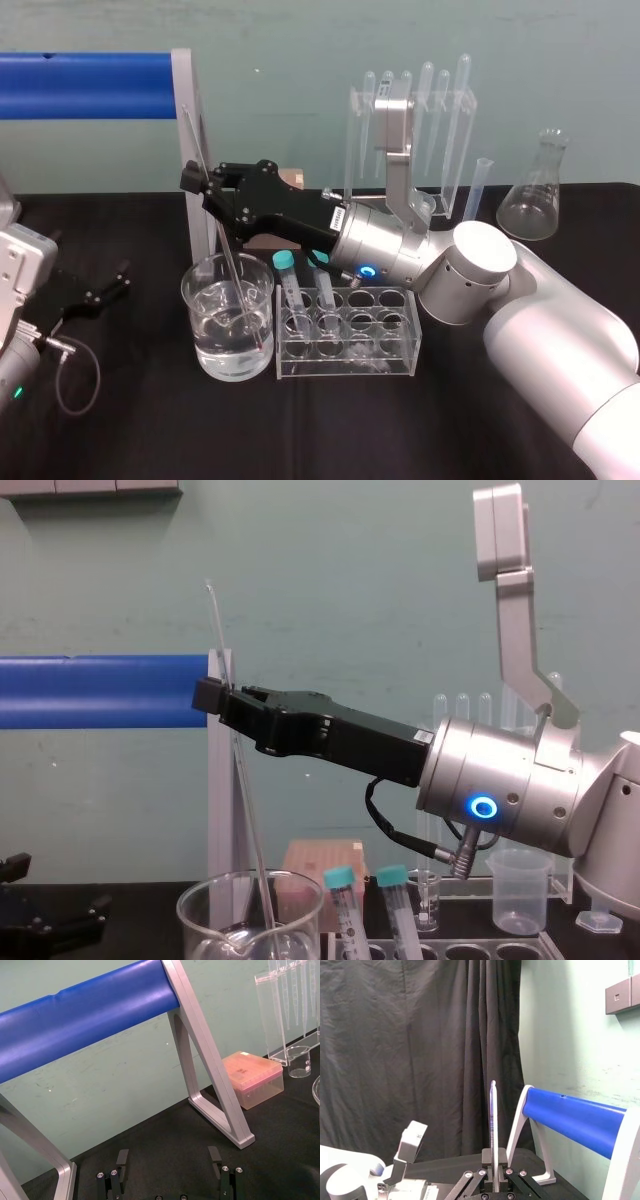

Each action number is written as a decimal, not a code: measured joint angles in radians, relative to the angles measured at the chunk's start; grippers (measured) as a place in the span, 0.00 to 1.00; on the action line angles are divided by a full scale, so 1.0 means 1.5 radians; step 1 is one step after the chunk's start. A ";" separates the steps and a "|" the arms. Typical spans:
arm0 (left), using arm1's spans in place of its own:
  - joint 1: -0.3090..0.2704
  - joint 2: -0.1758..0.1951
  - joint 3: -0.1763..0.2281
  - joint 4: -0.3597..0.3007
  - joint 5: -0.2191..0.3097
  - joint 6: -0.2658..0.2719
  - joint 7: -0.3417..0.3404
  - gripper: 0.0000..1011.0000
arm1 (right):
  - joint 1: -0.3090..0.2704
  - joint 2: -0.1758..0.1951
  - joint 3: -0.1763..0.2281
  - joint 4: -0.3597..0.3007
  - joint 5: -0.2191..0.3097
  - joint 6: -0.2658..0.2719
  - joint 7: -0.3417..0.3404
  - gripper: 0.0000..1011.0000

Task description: Hold the thermometer with one hand and immerse one end into the beaker, then reinsert it into the test tube rack.

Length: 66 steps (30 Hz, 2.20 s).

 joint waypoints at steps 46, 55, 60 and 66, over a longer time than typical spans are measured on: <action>0.000 0.000 0.000 0.000 0.000 0.000 0.000 1.00 | 0.001 0.016 -0.012 -0.017 -0.013 0.003 0.000 0.06; 0.000 0.000 0.000 0.000 0.000 0.000 0.000 1.00 | 0.000 0.016 -0.013 -0.019 -0.013 0.003 0.000 0.06; 0.000 0.000 0.000 0.000 0.000 0.000 0.000 1.00 | -0.001 0.015 -0.013 -0.020 -0.013 0.003 -0.001 0.06; 0.000 0.000 0.000 0.000 0.000 0.000 0.000 1.00 | 0.000 0.013 -0.013 -0.016 -0.012 0.003 -0.001 0.06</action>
